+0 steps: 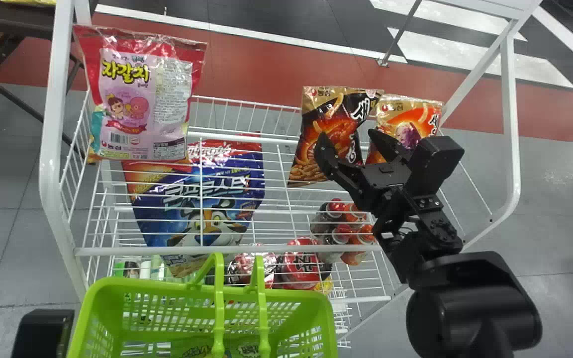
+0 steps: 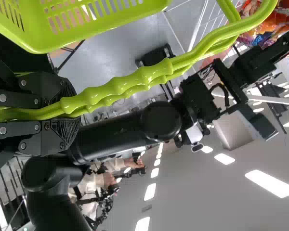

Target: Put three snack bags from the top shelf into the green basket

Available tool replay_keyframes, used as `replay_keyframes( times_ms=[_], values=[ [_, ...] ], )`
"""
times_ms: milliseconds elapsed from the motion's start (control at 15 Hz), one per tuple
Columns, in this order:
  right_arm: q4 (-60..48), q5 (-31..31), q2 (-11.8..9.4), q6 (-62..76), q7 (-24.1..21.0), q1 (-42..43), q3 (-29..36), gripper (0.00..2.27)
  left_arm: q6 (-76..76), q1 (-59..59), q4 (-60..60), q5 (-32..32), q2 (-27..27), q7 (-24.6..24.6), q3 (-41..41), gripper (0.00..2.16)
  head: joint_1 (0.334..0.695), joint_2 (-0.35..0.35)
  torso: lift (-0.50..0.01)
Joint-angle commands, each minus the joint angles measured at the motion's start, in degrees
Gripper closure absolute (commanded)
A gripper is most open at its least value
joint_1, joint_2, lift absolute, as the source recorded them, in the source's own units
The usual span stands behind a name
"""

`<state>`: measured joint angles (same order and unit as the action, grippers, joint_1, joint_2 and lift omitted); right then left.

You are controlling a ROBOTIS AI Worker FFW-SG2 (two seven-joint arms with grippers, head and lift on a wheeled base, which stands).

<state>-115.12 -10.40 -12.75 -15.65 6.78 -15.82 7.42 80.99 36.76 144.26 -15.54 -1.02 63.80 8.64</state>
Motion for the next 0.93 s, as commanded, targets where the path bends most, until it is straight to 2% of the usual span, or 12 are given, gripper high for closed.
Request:
replay_keyframes(
  times_ms=[0,133,200,267,333,667,867],
  values=[
    [4.0,1.9,-0.3,-0.8,-0.1,3.0,-0.9,0.1,0.0,-0.5,-0.2,0.2,0.0,-0.2,0.2,1.41,0.695,-0.35,-0.045],
    [6.2,1.4,-0.5,-3.6,2.5,5.7,-1.3,0.29,0.7,-0.7,-0.2,0.2,0.0,-0.3,0.4,1.41,0.695,-0.35,-0.045],
    [7.0,1.4,-0.4,-5.2,3.2,6.9,-1.4,0.74,0.9,-0.7,-0.2,0.2,0.0,-0.3,0.3,1.41,0.695,-0.35,-0.045],
    [7.2,1.2,-0.3,-5.9,3.8,7.4,-1.7,1.63,0.9,-0.6,-0.2,0.1,-0.1,-0.3,0.2,1.41,0.695,-0.35,-0.045],
    [6.7,0.8,-0.3,-6.8,3.9,7.4,-2.3,2.19,0.9,-0.5,-0.2,0.1,-0.1,-0.3,0.1,1.41,0.695,-0.35,-0.045],
    [-0.3,-0.2,-0.5,-8.7,6.8,3.7,-2.4,2.25,0.9,-0.2,0.2,-0.1,-0.2,-0.2,0.0,1.41,0.695,-0.35,-0.045],
    [-10.5,-1.5,-0.8,-14.4,7.9,-1.1,-0.1,2.25,0.9,-0.3,0.3,-0.2,-0.3,-0.1,0.1,1.41,0.695,-0.35,-0.045]
  ],
)
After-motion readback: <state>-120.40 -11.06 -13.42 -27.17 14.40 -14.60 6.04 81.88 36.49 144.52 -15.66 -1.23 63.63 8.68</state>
